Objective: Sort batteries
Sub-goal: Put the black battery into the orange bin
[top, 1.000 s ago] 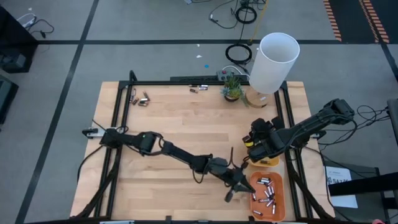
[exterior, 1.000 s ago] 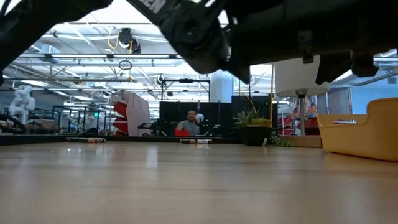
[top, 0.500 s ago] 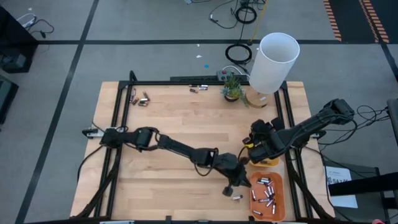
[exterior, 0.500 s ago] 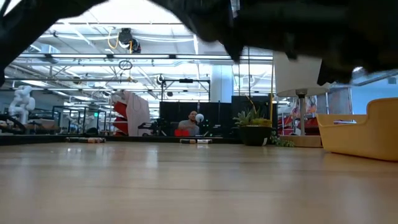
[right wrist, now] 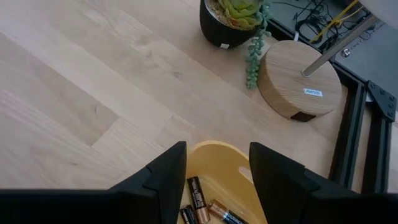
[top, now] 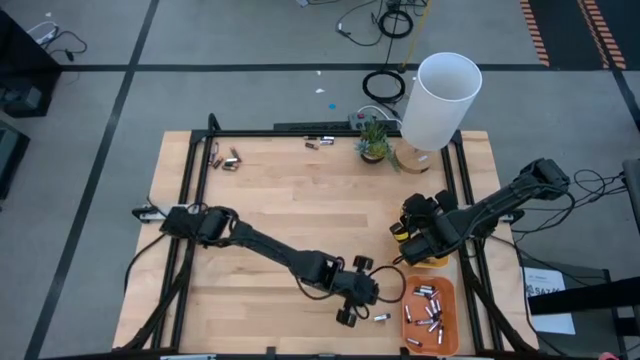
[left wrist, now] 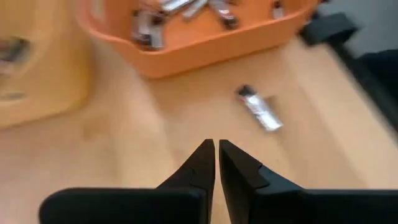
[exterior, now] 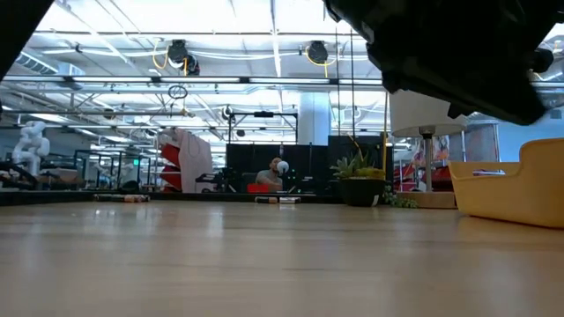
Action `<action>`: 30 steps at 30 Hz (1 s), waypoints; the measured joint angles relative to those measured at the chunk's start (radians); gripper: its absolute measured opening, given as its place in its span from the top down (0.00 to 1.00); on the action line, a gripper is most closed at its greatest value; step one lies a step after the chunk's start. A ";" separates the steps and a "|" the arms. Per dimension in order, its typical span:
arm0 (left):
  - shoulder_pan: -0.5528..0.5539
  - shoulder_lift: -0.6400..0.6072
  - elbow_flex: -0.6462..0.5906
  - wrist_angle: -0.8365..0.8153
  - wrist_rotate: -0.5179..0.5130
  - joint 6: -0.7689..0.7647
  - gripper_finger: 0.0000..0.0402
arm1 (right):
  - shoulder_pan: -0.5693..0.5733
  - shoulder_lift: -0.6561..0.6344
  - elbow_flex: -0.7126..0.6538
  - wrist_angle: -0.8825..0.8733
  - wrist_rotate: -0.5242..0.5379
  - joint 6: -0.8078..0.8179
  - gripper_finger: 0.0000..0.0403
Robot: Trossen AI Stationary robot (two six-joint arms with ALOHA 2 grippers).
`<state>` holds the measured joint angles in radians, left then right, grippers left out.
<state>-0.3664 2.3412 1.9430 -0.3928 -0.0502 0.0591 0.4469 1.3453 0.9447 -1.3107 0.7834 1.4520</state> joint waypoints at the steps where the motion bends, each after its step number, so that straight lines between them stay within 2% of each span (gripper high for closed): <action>1: -0.003 0.002 -0.001 0.002 0.022 -0.016 0.92 | 0.000 0.000 0.000 0.003 0.000 -0.001 0.59; 4: -0.011 0.008 -0.017 0.075 0.040 -0.035 0.90 | 0.000 0.000 0.000 0.012 0.000 0.000 0.59; 7: -0.016 0.009 -0.018 0.117 0.012 -0.054 0.86 | 0.000 0.000 0.000 0.032 0.000 -0.002 0.59; 15: -0.029 0.048 -0.019 0.169 0.018 -0.148 0.62 | 0.000 0.001 0.000 0.147 -0.028 -0.072 0.59; 18: -0.042 0.085 -0.019 0.263 0.016 -0.164 0.55 | 0.000 0.007 0.000 0.182 -0.030 -0.108 0.59; 20: -0.053 0.104 -0.019 0.342 -0.026 -0.208 0.51 | 0.000 0.014 0.000 0.192 -0.029 -0.120 0.59; 24: -0.072 0.134 -0.018 0.448 -0.166 -0.288 0.48 | 0.000 0.015 0.000 0.195 -0.034 -0.128 0.59; 30: -0.078 0.164 -0.019 0.434 -0.177 -0.289 0.48 | 0.000 0.015 0.000 0.199 -0.029 -0.129 0.59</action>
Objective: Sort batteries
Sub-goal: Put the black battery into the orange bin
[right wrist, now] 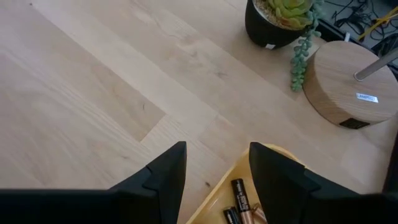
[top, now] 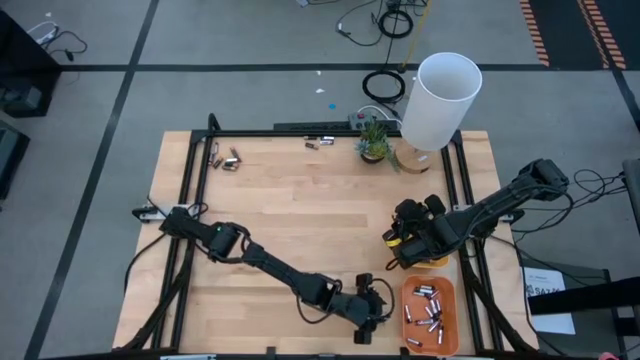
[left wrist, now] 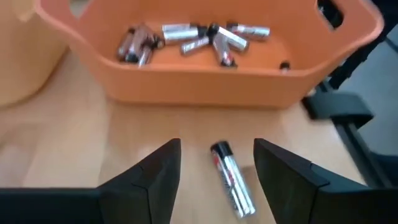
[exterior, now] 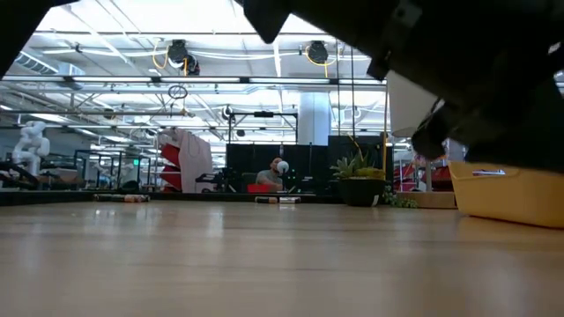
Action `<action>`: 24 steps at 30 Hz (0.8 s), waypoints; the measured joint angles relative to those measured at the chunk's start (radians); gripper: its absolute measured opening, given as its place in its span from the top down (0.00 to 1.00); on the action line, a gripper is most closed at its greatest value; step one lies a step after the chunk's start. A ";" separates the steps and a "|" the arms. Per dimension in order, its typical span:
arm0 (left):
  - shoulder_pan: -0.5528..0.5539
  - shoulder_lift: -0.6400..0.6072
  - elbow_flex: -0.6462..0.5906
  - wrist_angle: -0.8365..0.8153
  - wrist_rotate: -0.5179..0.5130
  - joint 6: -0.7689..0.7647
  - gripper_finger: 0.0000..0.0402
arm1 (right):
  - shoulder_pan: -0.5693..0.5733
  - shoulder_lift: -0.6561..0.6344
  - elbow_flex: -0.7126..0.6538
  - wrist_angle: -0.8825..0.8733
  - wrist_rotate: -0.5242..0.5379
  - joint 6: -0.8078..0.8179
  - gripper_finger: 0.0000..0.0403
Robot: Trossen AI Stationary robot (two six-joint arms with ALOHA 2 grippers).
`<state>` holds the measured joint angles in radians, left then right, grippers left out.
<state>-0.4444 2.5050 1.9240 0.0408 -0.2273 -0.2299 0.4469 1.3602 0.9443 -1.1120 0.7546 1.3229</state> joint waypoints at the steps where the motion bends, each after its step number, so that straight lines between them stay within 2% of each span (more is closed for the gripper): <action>1: 0.000 0.001 0.000 0.008 0.004 0.000 0.48 | 0.000 0.000 0.000 0.000 0.001 0.000 0.59; 12: -0.001 0.012 0.001 0.013 0.089 -0.001 0.47 | 0.000 0.000 0.000 0.002 0.004 -0.003 0.59; 17: 0.000 0.034 0.012 0.021 0.088 -0.001 0.47 | 0.000 0.000 0.000 0.003 0.004 -0.003 0.59; 24: -0.001 0.091 0.078 -0.050 0.075 -0.003 0.47 | 0.000 0.000 0.000 0.006 0.004 -0.003 0.59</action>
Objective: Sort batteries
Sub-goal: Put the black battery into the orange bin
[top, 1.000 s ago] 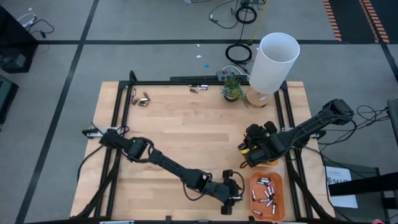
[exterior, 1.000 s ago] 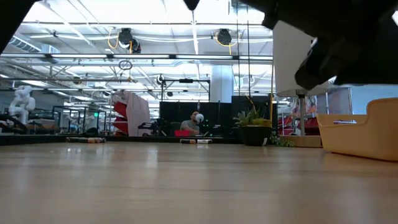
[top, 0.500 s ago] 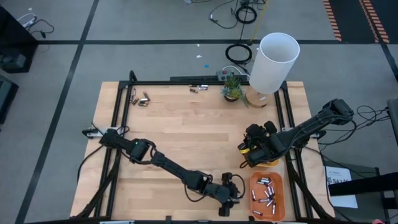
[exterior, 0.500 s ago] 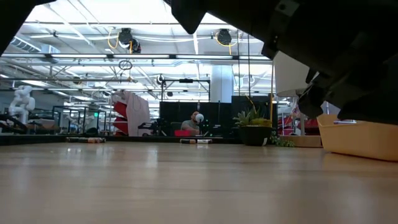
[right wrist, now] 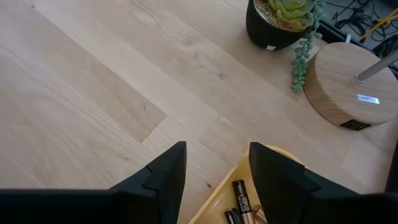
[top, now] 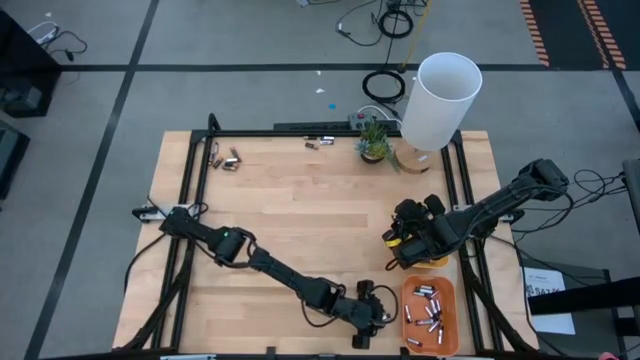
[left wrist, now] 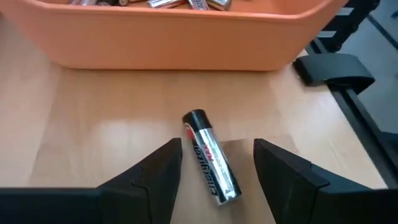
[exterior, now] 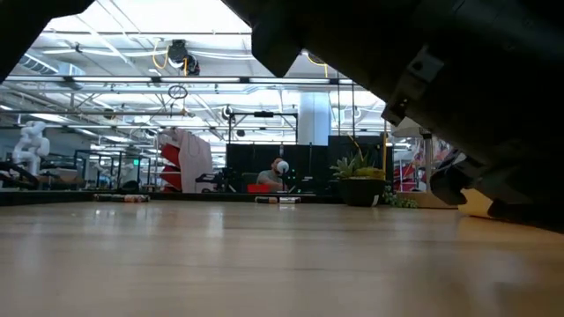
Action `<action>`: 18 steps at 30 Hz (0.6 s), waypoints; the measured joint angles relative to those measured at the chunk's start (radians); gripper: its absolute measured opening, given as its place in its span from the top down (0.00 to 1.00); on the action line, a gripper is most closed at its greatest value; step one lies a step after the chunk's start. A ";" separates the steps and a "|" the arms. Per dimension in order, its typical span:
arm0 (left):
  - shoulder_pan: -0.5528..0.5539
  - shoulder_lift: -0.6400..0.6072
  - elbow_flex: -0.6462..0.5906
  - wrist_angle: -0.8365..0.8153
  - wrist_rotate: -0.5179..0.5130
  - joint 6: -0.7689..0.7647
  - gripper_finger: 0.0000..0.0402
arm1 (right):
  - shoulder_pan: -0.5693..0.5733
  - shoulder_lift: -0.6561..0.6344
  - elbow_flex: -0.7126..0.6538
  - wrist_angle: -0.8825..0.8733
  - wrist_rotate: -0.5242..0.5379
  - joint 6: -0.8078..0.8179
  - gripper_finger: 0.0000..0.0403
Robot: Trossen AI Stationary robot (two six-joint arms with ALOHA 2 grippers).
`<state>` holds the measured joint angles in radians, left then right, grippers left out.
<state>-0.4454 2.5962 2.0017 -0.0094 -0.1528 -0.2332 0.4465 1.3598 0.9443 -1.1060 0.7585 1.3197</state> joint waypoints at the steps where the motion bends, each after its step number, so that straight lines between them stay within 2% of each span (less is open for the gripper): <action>1: 0.001 0.000 0.003 -0.006 -0.007 0.000 0.47 | 0.000 0.000 0.000 0.000 0.000 0.000 0.59; 7: 0.017 0.000 0.006 -0.045 -0.025 0.015 0.48 | 0.000 0.000 0.000 0.001 0.000 -0.018 0.59; 13: 0.033 -0.006 0.009 -0.120 -0.051 0.107 0.48 | 0.000 0.000 0.000 0.003 -0.003 -0.027 0.59; 18: 0.032 -0.006 0.008 -0.119 -0.073 0.113 0.59 | 0.000 0.000 0.000 0.003 -0.005 -0.026 0.59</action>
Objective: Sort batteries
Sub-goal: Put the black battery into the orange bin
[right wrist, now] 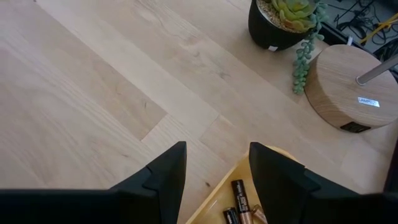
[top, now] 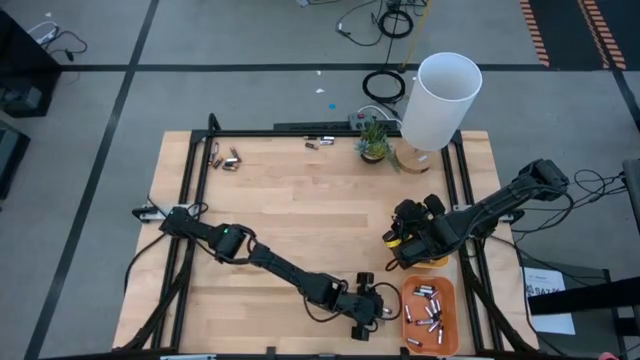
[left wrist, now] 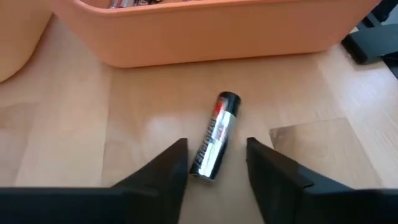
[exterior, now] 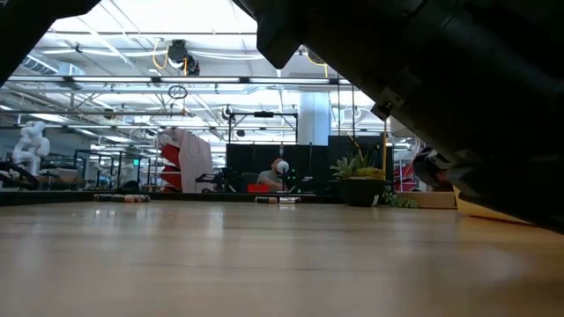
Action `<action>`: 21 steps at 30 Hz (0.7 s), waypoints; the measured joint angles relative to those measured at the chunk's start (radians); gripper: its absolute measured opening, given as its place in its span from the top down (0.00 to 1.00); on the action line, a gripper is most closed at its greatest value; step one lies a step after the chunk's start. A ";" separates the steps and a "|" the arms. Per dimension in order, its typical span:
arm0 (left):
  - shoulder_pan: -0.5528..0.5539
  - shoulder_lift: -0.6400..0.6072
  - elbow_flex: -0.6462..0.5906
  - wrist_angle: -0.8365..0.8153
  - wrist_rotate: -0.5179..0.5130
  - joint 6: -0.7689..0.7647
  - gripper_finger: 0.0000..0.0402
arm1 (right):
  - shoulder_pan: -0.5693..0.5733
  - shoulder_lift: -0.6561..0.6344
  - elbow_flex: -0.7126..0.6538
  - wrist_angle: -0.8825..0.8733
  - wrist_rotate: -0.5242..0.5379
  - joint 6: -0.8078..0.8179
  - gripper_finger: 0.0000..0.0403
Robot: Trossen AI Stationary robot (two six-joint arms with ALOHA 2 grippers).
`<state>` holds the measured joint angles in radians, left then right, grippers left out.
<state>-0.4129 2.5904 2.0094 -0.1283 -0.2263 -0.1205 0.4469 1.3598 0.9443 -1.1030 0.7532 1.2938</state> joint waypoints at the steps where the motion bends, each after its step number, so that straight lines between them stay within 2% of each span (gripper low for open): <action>1: 0.000 0.000 0.000 0.000 -0.001 0.003 0.63 | 0.000 0.000 0.000 0.000 0.000 0.000 0.59; 7: 0.001 0.001 -0.001 -0.008 -0.018 0.007 0.86 | 0.000 0.000 0.000 0.002 0.000 0.002 0.59; 13: 0.008 0.001 -0.002 -0.008 -0.023 0.006 0.86 | 0.000 0.000 0.000 0.004 0.000 0.002 0.59; 21: 0.006 -0.013 -0.006 -0.017 -0.107 0.013 0.86 | 0.000 0.000 0.000 0.004 -0.002 -0.001 0.59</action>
<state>-0.4067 2.5776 2.0035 -0.1455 -0.3333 -0.1076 0.4473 1.3598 0.9443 -1.0989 0.7517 1.2931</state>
